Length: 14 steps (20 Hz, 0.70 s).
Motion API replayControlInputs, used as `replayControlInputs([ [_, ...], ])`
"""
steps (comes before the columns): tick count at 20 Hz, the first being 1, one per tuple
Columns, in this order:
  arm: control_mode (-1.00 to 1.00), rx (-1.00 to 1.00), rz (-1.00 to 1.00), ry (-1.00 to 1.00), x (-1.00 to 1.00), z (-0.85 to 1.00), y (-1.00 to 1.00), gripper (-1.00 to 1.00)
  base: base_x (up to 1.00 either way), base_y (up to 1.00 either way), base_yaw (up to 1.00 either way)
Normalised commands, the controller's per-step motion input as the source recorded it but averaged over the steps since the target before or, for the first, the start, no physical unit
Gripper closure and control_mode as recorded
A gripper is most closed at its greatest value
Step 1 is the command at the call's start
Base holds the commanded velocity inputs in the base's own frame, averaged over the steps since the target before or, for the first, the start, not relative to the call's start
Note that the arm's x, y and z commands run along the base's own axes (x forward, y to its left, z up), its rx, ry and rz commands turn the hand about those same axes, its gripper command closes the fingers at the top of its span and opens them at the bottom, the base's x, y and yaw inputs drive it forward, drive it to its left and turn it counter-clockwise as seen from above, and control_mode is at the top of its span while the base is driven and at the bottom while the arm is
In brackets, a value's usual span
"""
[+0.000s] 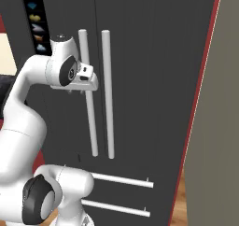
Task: Retrieve the sausage and cheese from the fridge and place them on the cutting board on the counter.
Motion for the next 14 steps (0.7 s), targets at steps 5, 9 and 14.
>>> replayControlInputs([
  [5, 1.00, 0.00, 0.00, 0.00, 0.00, 0.00, 0.00, -1.00, 0.00, 0.00, 0.00],
  [9, 1.00, 0.00, 0.00, 0.00, 0.00, 0.00, 0.00, -1.00, 0.00, 0.00, 0.00],
  [14, 1.00, 0.00, 0.00, 0.00, 0.00, 0.00, 0.00, -1.00, -0.01, 0.00, 0.00],
])
